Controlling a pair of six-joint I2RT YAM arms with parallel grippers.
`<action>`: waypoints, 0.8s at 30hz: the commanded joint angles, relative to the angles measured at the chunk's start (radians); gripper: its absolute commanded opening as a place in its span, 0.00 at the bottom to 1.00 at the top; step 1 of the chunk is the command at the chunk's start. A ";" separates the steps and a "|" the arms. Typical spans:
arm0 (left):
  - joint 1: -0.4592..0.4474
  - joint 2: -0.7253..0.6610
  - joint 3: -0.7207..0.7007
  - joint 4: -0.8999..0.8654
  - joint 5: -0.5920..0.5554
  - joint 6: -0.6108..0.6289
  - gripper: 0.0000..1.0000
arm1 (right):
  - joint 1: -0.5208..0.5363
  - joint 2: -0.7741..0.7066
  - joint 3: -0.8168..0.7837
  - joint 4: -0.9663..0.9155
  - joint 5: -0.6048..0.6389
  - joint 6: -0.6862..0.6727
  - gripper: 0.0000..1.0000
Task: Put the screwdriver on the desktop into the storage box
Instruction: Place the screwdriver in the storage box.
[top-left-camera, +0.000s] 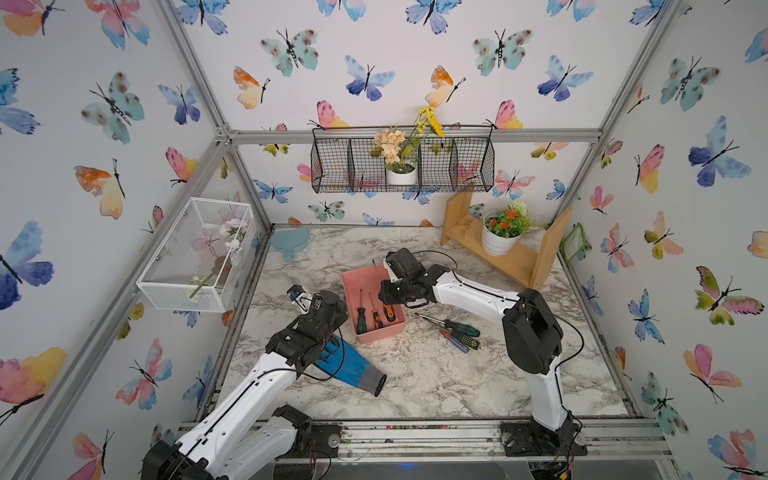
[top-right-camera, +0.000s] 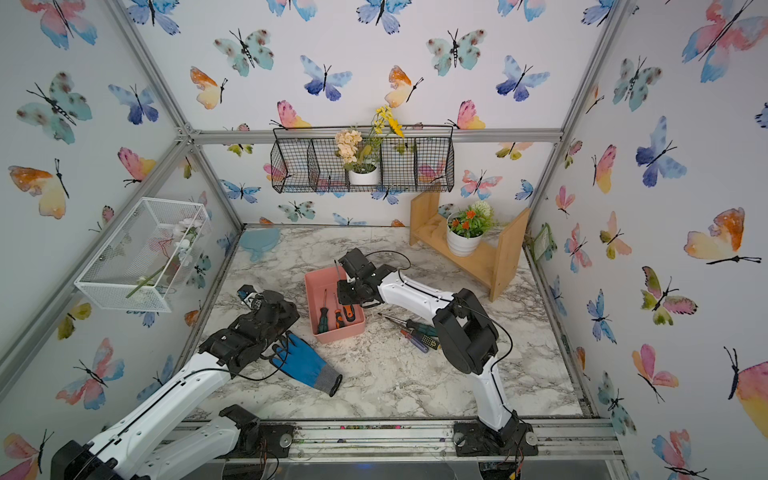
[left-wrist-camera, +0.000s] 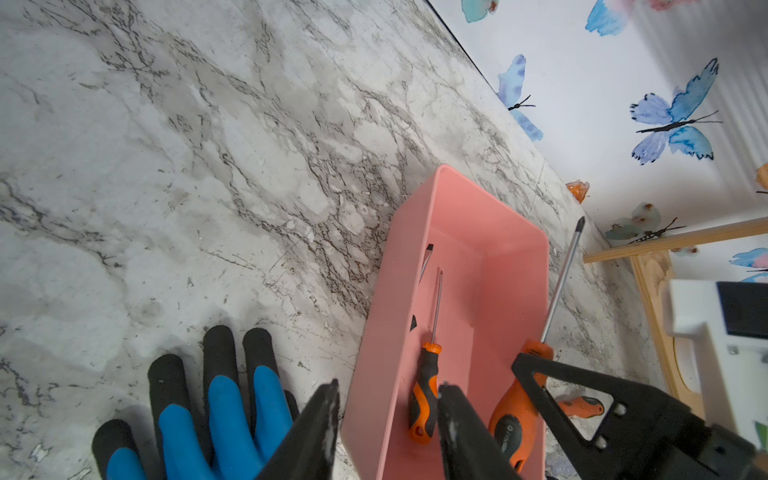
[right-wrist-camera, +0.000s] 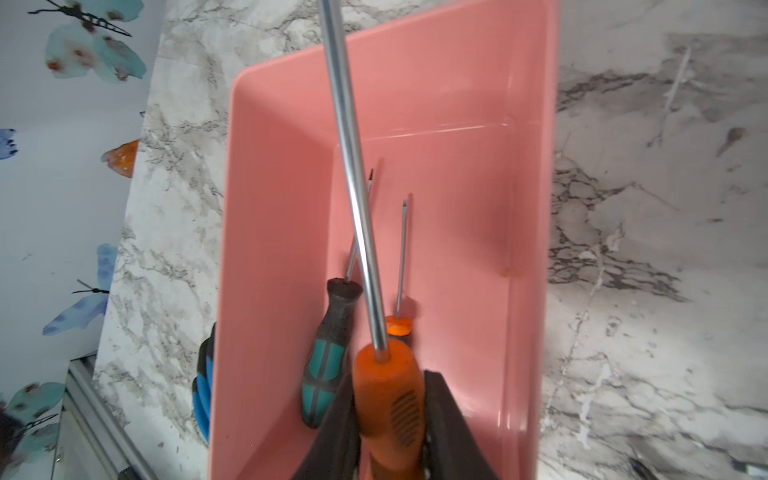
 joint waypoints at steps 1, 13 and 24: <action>0.008 0.012 0.010 -0.010 0.028 -0.003 0.44 | 0.016 0.017 0.025 -0.024 0.046 0.025 0.17; 0.008 0.055 0.045 0.004 0.034 0.028 0.48 | 0.023 0.050 0.054 -0.059 0.077 -0.018 0.43; 0.009 0.136 0.051 0.055 0.097 0.128 0.57 | 0.023 -0.249 -0.170 0.199 0.012 -0.152 0.47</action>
